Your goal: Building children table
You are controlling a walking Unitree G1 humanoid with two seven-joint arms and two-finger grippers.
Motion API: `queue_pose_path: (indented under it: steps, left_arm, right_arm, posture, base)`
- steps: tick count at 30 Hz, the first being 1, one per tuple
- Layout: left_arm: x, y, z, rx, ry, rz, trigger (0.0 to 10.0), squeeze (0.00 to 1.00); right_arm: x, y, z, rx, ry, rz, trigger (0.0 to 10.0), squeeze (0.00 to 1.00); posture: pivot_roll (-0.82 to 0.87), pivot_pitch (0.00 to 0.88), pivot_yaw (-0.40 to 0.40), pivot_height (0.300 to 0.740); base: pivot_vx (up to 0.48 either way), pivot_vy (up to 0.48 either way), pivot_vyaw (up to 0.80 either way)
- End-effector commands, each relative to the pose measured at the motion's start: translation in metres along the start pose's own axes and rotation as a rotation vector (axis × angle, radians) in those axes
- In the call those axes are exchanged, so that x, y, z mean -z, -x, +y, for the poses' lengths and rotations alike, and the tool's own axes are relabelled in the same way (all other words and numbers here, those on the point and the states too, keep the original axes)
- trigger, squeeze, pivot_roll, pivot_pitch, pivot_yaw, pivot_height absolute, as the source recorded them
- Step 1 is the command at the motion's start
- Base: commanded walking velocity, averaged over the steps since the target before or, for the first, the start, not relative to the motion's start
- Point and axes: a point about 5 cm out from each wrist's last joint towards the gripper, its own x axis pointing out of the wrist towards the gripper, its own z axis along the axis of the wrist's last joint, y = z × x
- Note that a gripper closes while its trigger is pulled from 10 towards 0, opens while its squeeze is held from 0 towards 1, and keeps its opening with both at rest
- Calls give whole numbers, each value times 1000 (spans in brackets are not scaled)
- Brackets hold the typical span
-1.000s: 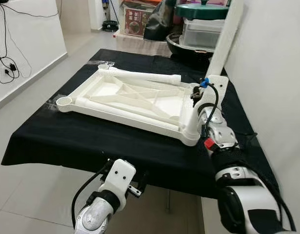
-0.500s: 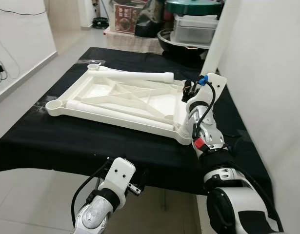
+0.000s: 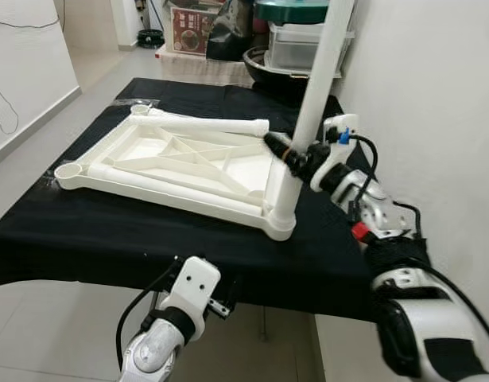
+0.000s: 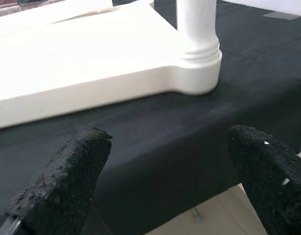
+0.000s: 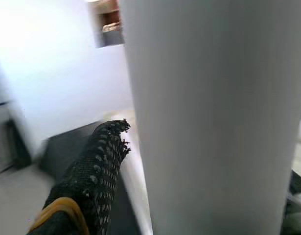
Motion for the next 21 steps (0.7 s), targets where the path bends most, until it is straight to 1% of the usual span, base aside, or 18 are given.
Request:
queue_pose_path:
  steps: [1,2,3,4,5,6,9,10,12,13,14,15,16,17,18,19,20,21]
  left_arm:
    - [4,0,-1,3,5,16,10000,0]
    - [3,0,-1,3,6,16,10000,0]
    - [3,0,-1,3,6,16,10000,0]
    - [3,0,-1,2,6,16,10000,0]
    - [3,0,-2,2,7,16,10000,0]
    - [3,0,-2,3,7,16,10000,0]
    - [3,0,-2,3,7,16,10000,0]
    - [3,0,-2,2,8,16,10000,0]
    - [3,0,-3,3,8,17,10000,0]
    - [3,0,-3,3,8,17,10000,0]
    - [3,0,-2,1,9,17,10000,0]
    - [3,0,-2,1,9,17,10000,0]
    - [3,0,-2,2,9,16,10000,0]
    - [3,0,-2,2,9,16,10000,0]
    - [3,0,-2,3,10,17,10000,0]
    - [3,-1,-2,4,11,16,10000,0]
    - [3,-1,-2,4,11,16,10000,0]
    - [3,-1,-2,4,12,16,10000,0]
  right_arm:
    - [12,-10,17,-157,-37,52,10000,0]
    - [13,-13,23,-248,-29,76,10000,0]
    - [13,-13,23,-248,-29,76,10000,0]
    - [13,-17,26,-289,-15,88,10000,0]
    - [12,-20,26,-307,-9,93,5255,0]
    - [12,-22,25,-303,-5,97,0,0]
    - [11,-23,25,-296,-4,98,0,0]
    - [11,-25,23,-260,-1,92,0,0]
    - [10,-29,13,-81,33,77,0,0]
    - [10,-29,13,-81,33,77,0,0]
    - [8,-29,6,24,57,71,0,0]
    - [8,-29,6,24,57,71,0,0]
    - [8,-24,-5,181,55,68,0,0]
    - [8,-24,-5,181,55,68,0,0]
    - [8,-19,-12,295,53,67,0,0]
    - [10,-8,-26,500,45,82,0,0]
    - [10,-8,-26,500,45,82,0,0]
    - [12,0,-34,635,41,94,0,0]
  posture:
    - [125,67,-124,740]
    - [127,66,-129,740]
    - [127,66,-129,740]
    - [125,63,-129,740]
    - [127,63,-131,740]
    - [127,63,-131,740]
    - [127,63,-131,740]
    - [127,61,-130,740]
    - [125,61,-133,740]
    - [125,61,-133,740]
    - [122,66,-131,740]
    - [122,66,-131,740]
    - [124,62,-132,740]
    - [124,62,-132,740]
    - [124,60,-132,740]
    - [118,57,-126,740]
    - [118,57,-126,740]
    - [118,57,-126,740]
  base:
    - [0,0,0]
    - [0,0,0]
    - [0,0,0]
    - [0,0,0]
    - [0,0,0]
    - [0,0,0]
    - [0,0,0]
    - [0,0,0]
    - [0,0,0]
    - [0,0,0]
    - [0,0,0]
    - [0,0,0]
    - [0,0,0]
    - [0,0,0]
    - [0,0,0]
    - [0,0,0]
    - [0,0,0]
    - [0,0,0]
